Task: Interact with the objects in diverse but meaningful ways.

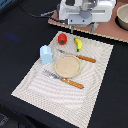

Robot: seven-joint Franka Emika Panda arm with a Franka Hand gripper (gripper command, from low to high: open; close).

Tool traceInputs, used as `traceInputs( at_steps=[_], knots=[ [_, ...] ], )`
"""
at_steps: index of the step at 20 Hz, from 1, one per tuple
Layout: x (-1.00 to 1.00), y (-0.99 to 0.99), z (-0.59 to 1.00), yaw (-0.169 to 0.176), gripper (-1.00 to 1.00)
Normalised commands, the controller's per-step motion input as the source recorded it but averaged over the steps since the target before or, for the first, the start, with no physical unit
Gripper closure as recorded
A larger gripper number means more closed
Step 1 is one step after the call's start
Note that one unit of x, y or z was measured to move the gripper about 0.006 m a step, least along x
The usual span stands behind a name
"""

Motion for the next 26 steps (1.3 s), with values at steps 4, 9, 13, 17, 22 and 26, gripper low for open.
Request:
traceInputs(
  at_steps=[4, 9, 13, 17, 22, 26],
  knots=[
    [-0.07, -0.04, -0.47, 0.0, -1.0],
    [-0.03, 0.0, -0.43, 0.0, -1.0],
    [-0.01, 0.0, -0.38, 0.0, -1.0],
    [0.0, 0.0, -0.37, 0.0, -1.0],
    [0.0, 0.01, -0.38, 0.0, 1.0],
    [0.0, 0.0, -0.3, 0.003, 1.0]
  ],
)
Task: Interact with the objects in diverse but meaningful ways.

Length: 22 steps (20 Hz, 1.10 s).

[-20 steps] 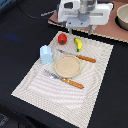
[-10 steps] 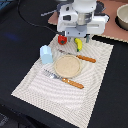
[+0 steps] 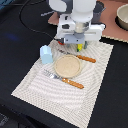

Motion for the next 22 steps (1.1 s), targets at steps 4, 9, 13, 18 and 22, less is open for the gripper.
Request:
traceInputs(
  at_steps=[4, 9, 13, 18, 22],
  knots=[
    [0.05, 0.0, -0.03, 0.002, 1.0],
    [0.05, 0.0, -0.08, 0.004, 1.0],
    [0.1, 0.0, -0.07, 0.009, 1.0],
    [0.34, 0.03, 0.61, -0.01, 1.0],
    [0.33, 0.01, 1.0, -0.068, 1.0]
  ],
)
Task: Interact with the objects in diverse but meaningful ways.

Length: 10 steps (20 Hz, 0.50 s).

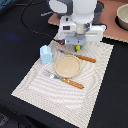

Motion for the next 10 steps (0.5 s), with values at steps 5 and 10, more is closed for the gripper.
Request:
traceInputs(
  at_steps=[5, 10],
  knots=[
    [0.28, -0.38, 1.0, -0.073, 1.0],
    [0.16, -0.88, 0.53, -0.003, 1.0]
  ],
)
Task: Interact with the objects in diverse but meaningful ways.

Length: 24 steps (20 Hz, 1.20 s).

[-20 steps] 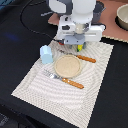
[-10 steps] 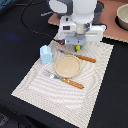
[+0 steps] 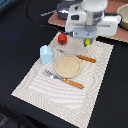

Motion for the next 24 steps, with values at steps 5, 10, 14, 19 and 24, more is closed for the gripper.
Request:
traceInputs(
  at_steps=[5, 10, 14, 19, 24],
  knots=[
    [0.08, -0.9, 0.32, 0.0, 1.0],
    [0.03, -0.84, 0.21, 0.0, 1.0],
    [0.01, -0.64, 0.03, 0.035, 1.0],
    [0.0, -0.36, 0.03, 0.163, 1.0],
    [0.0, -0.35, 0.1, 0.195, 1.0]
  ],
)
